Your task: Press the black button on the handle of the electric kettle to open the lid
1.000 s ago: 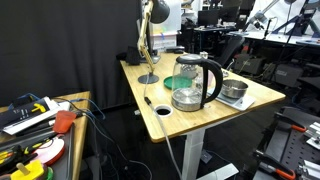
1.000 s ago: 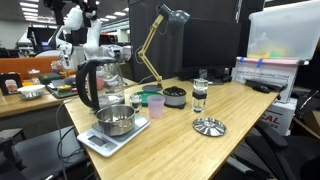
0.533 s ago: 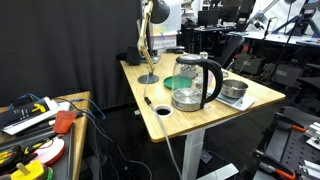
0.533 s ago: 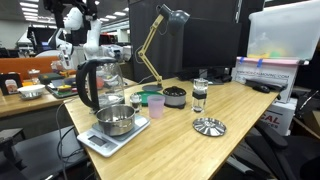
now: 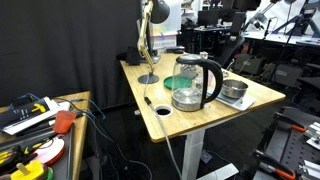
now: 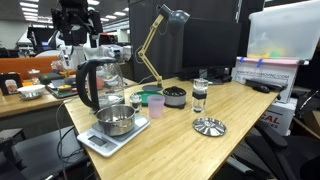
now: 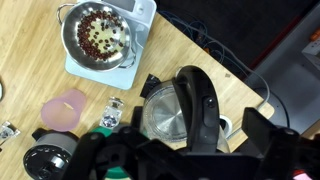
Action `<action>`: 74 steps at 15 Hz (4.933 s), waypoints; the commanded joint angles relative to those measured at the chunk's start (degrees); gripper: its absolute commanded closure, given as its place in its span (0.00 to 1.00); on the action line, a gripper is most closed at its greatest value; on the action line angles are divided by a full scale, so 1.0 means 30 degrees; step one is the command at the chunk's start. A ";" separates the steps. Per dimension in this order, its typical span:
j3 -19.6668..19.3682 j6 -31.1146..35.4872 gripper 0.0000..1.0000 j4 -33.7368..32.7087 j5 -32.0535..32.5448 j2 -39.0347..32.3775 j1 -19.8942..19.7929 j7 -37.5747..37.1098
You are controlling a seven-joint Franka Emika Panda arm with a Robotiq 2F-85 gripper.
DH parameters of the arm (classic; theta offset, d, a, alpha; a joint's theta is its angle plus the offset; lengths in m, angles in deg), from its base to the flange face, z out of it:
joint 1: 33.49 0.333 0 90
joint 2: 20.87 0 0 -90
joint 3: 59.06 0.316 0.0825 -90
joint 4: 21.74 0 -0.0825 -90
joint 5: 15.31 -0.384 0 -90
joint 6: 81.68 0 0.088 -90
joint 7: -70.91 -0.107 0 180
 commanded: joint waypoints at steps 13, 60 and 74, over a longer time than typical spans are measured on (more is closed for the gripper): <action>0.0797 0.2764 0.45 0.0881 0.0380 -0.1386 0.0112 0.0037; 0.1400 0.6460 1.00 0.2643 0.0935 -0.1414 0.0914 -0.1100; 0.0683 0.7590 1.00 0.3077 -0.1152 -0.2209 0.1603 -0.0527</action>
